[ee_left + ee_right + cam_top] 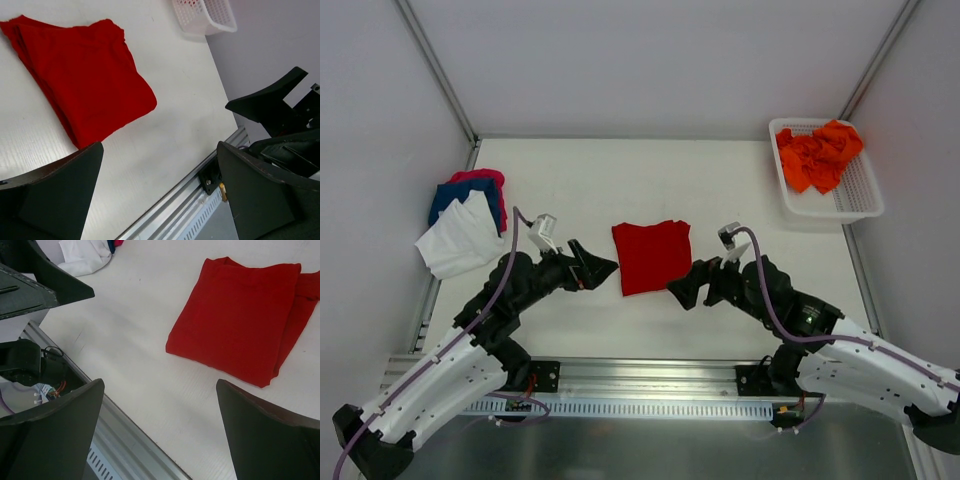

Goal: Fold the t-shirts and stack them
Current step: Fold the tshirt

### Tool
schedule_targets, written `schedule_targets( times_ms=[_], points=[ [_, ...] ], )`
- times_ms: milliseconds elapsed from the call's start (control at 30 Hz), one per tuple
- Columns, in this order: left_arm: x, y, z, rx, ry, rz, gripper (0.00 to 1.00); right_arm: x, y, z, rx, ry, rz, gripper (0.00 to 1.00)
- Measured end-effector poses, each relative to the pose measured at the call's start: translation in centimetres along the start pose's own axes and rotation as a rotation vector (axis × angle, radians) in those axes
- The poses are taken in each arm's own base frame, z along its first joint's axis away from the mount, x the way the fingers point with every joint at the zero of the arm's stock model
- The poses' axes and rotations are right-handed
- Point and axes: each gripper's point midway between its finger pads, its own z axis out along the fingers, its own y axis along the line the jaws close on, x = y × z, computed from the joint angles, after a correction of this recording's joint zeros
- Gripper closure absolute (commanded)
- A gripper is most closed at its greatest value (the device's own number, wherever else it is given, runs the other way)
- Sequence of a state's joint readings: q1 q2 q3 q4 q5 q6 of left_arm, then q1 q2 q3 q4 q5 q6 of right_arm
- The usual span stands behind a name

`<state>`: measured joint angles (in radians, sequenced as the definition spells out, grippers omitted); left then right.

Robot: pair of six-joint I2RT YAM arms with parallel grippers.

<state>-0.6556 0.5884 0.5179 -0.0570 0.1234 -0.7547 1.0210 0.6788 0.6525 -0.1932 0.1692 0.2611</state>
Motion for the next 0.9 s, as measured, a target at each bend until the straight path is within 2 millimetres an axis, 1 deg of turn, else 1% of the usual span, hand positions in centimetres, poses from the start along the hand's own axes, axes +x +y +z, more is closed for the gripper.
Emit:
schedule_targets(
  times_ms=[67, 133, 233, 267, 300, 333, 467, 567, 633, 667, 733, 833, 900],
  points=[
    [-0.4, 0.1, -0.5, 0.003, -0.038, 0.003, 0.01, -0.1, 0.0, 0.1, 0.009, -0.008, -0.006, 0.00],
    [-0.7, 0.5, -0.6, -0.006, -0.073, 0.006, 0.01, -0.2, -0.4, 0.1, 0.040, -0.025, -0.012, 0.00],
    [-0.8, 2.3, -0.2, -0.072, -0.113, -0.010, 0.01, -0.3, -1.7, 0.2, 0.112, -0.056, -0.001, 0.00],
    [-0.5, 3.4, 0.1, -0.107, -0.120, -0.032, 0.01, 0.2, -2.5, 0.3, 0.146, -0.058, 0.012, 0.00],
    [0.1, 4.3, 0.3, -0.132, -0.115, -0.046, 0.01, 0.7, -3.1, 0.4, 0.172, -0.053, 0.018, 0.00],
    [0.8, 5.4, 0.7, -0.170, -0.099, -0.054, 0.01, 1.6, -4.1, 0.5, 0.209, -0.036, 0.021, 0.01],
    [4.7, 9.7, 2.1, -0.327, 0.035, -0.065, 0.01, 5.8, -8.1, 0.6, 0.390, 0.084, -0.006, 0.01],
    [6.6, 11.7, 2.6, -0.405, 0.109, -0.075, 0.01, 7.3, -9.9, 0.5, 0.484, 0.135, -0.040, 0.01],
    [7.5, 12.7, 2.9, -0.445, 0.151, -0.075, 0.01, 7.5, -10.8, 0.5, 0.532, 0.139, -0.058, 0.00],
    [8.0, 13.0, 3.1, -0.456, 0.173, -0.074, 0.01, 7.5, -11.1, 0.5, 0.547, 0.138, -0.066, 0.00],
    [8.7, 12.9, 3.8, -0.435, 0.210, -0.071, 0.01, 7.4, -11.3, 0.6, 0.563, 0.132, -0.074, 0.01],
    [8.9, 11.5, 5.2, -0.330, 0.218, -0.071, 0.02, 7.1, -11.5, 1.2, 0.567, 0.118, -0.068, 0.01],
    [9.1, 10.7, 6.2, -0.267, 0.220, -0.077, 0.05, 6.8, -11.8, 2.1, 0.550, 0.111, -0.020, 0.01]
  ],
)
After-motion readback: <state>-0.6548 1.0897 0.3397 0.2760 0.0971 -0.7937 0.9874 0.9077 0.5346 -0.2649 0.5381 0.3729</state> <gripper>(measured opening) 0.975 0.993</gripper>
